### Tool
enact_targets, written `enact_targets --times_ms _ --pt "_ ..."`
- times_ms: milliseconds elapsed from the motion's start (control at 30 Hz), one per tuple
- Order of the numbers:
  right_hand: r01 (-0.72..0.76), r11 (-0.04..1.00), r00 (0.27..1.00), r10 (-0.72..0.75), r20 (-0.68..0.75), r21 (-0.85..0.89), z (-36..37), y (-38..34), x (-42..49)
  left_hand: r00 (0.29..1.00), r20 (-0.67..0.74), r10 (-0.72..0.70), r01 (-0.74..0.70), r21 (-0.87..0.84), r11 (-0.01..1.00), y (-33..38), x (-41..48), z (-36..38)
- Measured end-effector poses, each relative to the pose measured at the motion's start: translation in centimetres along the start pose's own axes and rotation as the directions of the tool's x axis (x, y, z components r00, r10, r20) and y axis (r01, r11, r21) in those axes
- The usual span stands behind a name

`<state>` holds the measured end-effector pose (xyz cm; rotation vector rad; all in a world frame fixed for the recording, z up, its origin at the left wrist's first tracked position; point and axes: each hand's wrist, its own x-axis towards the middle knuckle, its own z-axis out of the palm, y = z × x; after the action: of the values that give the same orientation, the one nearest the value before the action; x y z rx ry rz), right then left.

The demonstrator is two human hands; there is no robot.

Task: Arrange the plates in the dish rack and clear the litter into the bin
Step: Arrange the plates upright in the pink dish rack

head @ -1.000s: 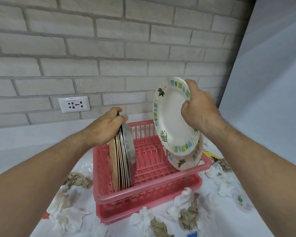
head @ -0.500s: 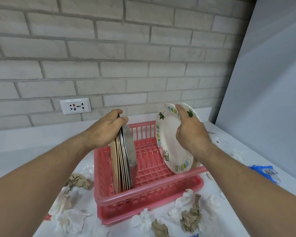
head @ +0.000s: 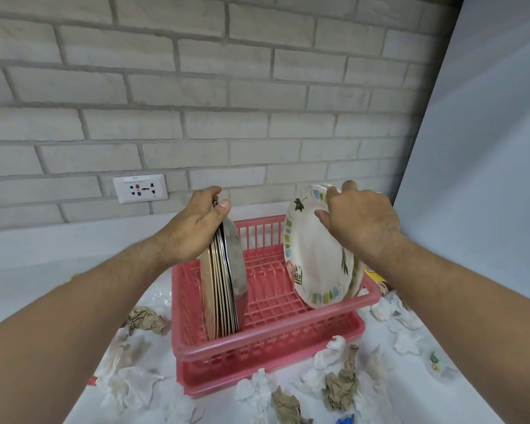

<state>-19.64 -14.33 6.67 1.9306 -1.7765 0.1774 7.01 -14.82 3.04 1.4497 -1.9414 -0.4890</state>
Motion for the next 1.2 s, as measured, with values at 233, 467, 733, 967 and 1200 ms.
enact_targets --times_ms 233,467,733,967,1200 --pt "0.158 0.867 0.987 -0.135 -0.082 0.473 -2.0 -3.9 -1.6 1.0 -0.024 -0.001 -0.002 -0.1 0.995 -0.3 -0.3 0.1" --pt "-0.031 0.396 0.97 -0.211 0.124 0.918 -0.8 -9.3 -4.2 0.997 -0.078 0.007 -0.022 -0.192 0.981 -0.8 -0.5 0.1" --pt "-0.021 0.357 0.969 -0.224 0.107 0.934 0.0 -11.8 -5.5 0.999 -0.051 -0.018 0.009 -0.171 0.985 -1.1 -0.7 -0.9" --pt "0.03 0.546 0.969 -0.223 0.11 0.837 -1.5 -12.9 -4.7 0.993 -0.103 -0.052 0.035 -0.16 0.987 -1.1 -0.7 -0.6" --pt "0.022 0.667 0.956 -0.231 0.179 0.745 -4.4 -12.2 -3.3 0.996 -0.083 -0.043 0.025 -0.211 0.977 -1.5 -1.7 -1.2"
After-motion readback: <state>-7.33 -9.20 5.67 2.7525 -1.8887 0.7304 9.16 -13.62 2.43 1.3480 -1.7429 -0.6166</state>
